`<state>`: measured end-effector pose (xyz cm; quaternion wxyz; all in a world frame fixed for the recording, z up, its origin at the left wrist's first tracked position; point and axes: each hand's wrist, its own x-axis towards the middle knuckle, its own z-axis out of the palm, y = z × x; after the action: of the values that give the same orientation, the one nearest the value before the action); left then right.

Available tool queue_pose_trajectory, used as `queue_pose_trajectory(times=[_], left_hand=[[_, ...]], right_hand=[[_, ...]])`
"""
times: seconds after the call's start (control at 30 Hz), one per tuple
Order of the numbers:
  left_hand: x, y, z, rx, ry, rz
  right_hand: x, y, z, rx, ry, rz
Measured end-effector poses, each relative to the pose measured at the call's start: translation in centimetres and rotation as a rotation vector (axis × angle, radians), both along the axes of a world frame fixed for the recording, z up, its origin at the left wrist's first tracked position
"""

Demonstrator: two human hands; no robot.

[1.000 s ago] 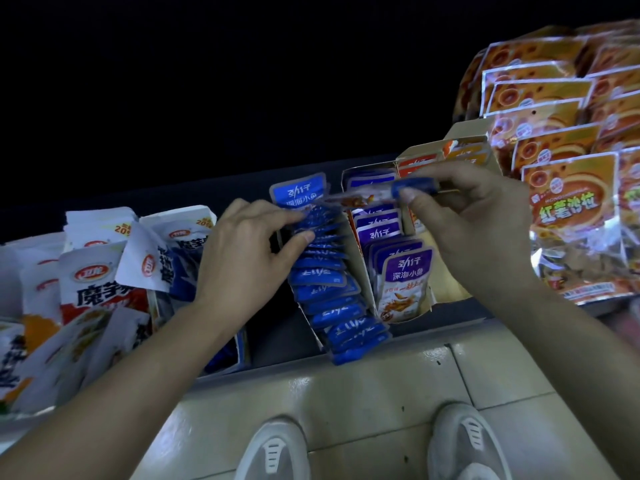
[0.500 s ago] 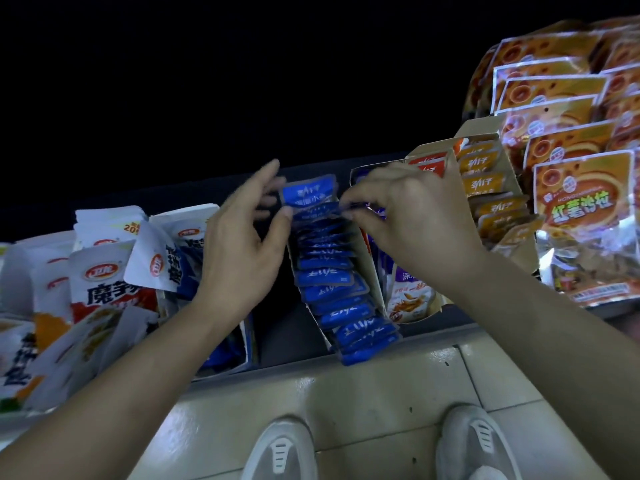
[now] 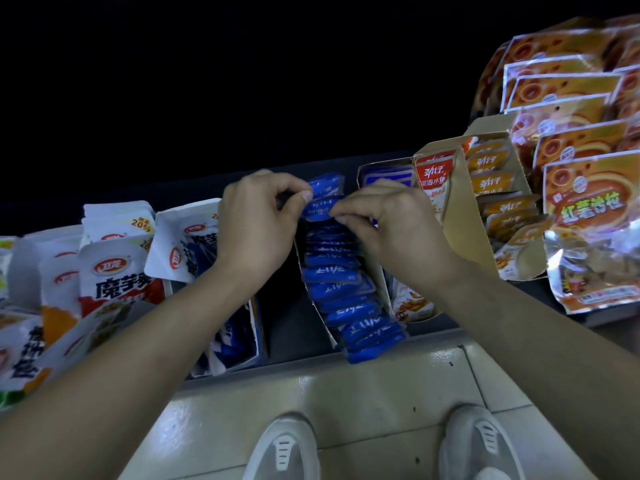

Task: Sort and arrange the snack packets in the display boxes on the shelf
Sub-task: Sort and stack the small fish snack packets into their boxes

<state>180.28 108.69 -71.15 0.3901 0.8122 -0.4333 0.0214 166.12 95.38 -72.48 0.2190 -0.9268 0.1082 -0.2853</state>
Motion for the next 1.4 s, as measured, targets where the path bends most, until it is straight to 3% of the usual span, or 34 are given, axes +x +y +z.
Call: queue_pose_trajectory(times=[0.2, 0.33, 0.47, 0.77, 1.13, 1.27, 1.4], left_hand=[[-0.2, 0.7, -0.5, -0.017, -0.007, -0.084], [0.1, 1.1, -0.4, 0.025, 0.014, -0.129], [0.5, 1.0, 0.2, -0.016, -0.013, -0.065], [2.8, -2.1, 1.4, 0.223, -0.151, -0.082], [1.3, 0.1, 0.2, -0.099, -0.069, -0.133], [1.1, -0.1, 0.6, -0.102, -0.024, -0.135], [1.5, -0.3, 0.7, -0.063, 0.007, -0.099]], right_hand=[[-0.6, -0.1, 0.2, 0.087, -0.019, -0.027], [-0.9, 0.0, 0.4, 0.082, 0.067, 0.018], [-1.2, 0.3, 0.2, 0.142, 0.06, 0.014], [-1.6, 0.5, 0.0, 0.212, 0.064, 0.04], [-1.0, 0.2, -0.4, 0.201, -0.026, 0.005], [0.3, 0.0, -0.8, 0.083, -0.144, -0.105], [1.3, 0.0, -0.7, 0.044, -0.086, -0.093]])
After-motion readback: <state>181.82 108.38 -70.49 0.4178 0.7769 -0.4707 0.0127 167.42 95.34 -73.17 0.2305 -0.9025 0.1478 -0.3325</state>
